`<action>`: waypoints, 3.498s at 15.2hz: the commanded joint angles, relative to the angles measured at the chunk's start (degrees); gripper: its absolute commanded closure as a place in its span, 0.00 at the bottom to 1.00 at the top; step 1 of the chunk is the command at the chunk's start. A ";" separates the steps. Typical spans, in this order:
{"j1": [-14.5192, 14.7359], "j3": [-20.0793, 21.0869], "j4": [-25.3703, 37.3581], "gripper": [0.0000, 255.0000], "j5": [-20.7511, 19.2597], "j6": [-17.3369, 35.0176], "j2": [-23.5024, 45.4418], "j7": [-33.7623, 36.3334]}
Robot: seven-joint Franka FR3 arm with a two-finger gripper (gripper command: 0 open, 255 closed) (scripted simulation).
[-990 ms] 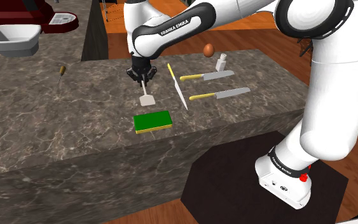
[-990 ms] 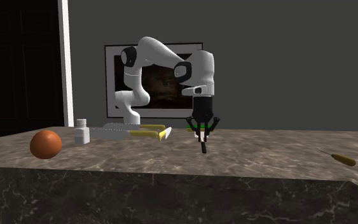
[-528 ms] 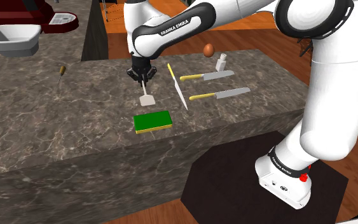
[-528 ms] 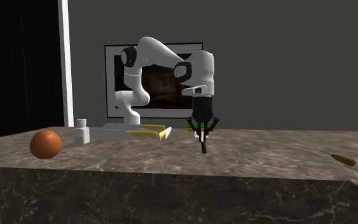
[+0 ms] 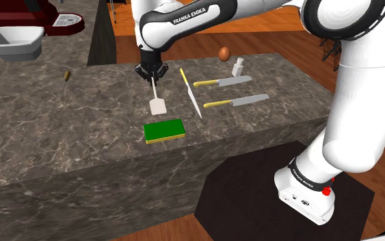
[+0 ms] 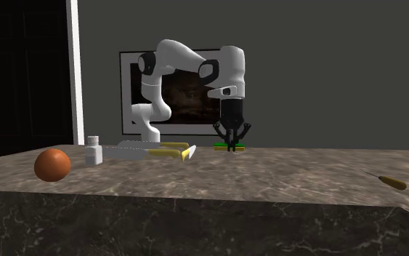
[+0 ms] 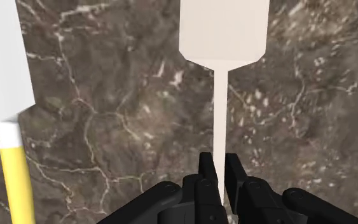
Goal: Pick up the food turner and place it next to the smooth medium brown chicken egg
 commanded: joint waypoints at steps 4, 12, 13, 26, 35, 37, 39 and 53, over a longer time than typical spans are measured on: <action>-0.08 0.34 1.81 1.00 0.68 -3.08 -1.35 -0.50; -0.04 0.73 5.90 1.00 1.51 -8.50 -2.80 -1.28; -0.01 0.77 6.49 1.00 1.59 -9.20 -2.93 -1.37; -4.36 0.30 3.28 1.00 4.54 -12.07 -9.77 -6.73; -12.68 -3.41 -10.37 1.00 9.27 -7.69 -20.36 -19.00; -14.25 -4.51 -12.49 1.00 10.04 -7.09 -22.09 -21.85; -15.74 -5.72 -14.32 1.00 10.70 -6.61 -23.59 -24.71; -25.26 -15.18 -19.41 1.00 12.91 -5.24 -27.80 -44.45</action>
